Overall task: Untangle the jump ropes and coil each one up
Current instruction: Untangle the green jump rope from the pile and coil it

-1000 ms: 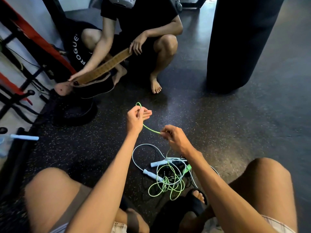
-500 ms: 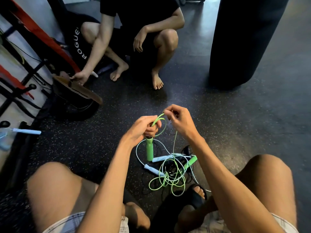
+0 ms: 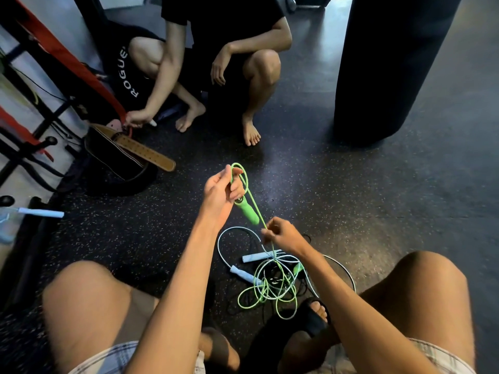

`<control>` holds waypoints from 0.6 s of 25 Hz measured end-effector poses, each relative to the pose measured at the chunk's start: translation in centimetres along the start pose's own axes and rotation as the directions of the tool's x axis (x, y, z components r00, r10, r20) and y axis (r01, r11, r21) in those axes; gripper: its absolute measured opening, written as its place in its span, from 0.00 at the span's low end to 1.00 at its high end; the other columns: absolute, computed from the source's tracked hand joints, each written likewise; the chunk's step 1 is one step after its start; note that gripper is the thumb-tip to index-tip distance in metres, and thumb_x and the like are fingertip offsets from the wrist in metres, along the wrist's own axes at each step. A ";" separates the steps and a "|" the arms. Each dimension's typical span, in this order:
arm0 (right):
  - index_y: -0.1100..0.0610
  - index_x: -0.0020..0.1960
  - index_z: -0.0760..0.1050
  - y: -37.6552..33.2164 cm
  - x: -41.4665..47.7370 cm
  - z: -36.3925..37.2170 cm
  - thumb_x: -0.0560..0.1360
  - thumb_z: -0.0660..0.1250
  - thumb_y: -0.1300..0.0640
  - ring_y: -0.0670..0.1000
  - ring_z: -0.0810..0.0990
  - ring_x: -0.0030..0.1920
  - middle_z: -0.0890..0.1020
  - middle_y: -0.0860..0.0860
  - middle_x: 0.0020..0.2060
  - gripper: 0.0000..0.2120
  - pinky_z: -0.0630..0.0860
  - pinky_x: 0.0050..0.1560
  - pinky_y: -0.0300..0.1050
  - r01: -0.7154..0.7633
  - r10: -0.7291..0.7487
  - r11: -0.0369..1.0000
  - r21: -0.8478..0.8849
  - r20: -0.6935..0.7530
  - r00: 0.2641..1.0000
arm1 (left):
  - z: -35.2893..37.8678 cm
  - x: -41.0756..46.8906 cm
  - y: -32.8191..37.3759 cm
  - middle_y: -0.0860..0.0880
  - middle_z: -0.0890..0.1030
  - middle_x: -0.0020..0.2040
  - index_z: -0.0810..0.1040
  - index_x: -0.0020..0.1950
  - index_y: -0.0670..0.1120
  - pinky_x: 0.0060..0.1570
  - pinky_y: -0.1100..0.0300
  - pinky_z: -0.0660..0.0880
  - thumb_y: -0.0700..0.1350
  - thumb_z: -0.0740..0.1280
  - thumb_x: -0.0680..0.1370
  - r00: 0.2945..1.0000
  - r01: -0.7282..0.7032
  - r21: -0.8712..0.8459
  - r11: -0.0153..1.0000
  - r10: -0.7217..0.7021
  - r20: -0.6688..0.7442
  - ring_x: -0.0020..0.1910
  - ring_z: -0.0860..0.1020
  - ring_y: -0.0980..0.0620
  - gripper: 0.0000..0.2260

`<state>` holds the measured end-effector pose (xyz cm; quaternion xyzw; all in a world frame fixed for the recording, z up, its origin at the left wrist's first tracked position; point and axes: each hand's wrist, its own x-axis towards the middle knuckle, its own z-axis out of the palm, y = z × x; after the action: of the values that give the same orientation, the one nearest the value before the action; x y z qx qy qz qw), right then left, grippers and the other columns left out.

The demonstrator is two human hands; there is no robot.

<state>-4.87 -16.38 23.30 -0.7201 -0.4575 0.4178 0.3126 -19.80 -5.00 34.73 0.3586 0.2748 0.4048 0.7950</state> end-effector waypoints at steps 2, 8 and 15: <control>0.51 0.40 0.69 1.3 0.0 0.4 0.75 0.71 0.55 0.58 0.86 0.44 0.86 0.56 0.39 0.11 0.81 0.51 0.60 -0.058 0.057 0.995 -0.076 -0.013 0.998 | -0.3 0.1 -0.2 0.48 0.72 0.28 0.76 0.46 0.38 0.30 0.63 0.69 0.43 0.56 0.84 0.997 -0.057 0.036 0.998 0.059 -0.052 0.25 0.69 0.53 0.14; 0.61 0.43 0.75 -1.8 -1.3 -1.1 0.78 0.68 0.63 0.50 0.82 0.31 0.84 0.55 0.34 0.06 0.82 0.40 0.51 0.021 -0.015 0.999 -0.043 0.123 0.992 | -1.7 0.7 -1.6 0.37 0.83 0.38 0.75 0.49 0.33 0.40 0.51 0.82 0.41 0.57 0.84 0.965 -0.191 0.454 0.870 0.252 -0.078 0.37 0.84 0.40 0.13; 0.62 0.46 0.79 -9.8 -2.8 -5.2 0.82 0.61 0.63 0.52 0.76 0.32 0.78 0.54 0.33 0.10 0.75 0.33 0.42 0.209 -0.192 0.977 -0.031 0.279 0.941 | -2.0 0.9 -2.2 0.37 0.83 0.36 0.78 0.45 0.33 0.37 0.57 0.81 0.39 0.60 0.82 0.984 -0.161 0.812 0.561 0.153 0.089 0.34 0.84 0.45 0.12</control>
<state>-4.79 -15.55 34.68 -0.6138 -0.5798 0.4656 0.2651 -19.84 -4.43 31.66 0.7086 0.3938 0.3004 0.5025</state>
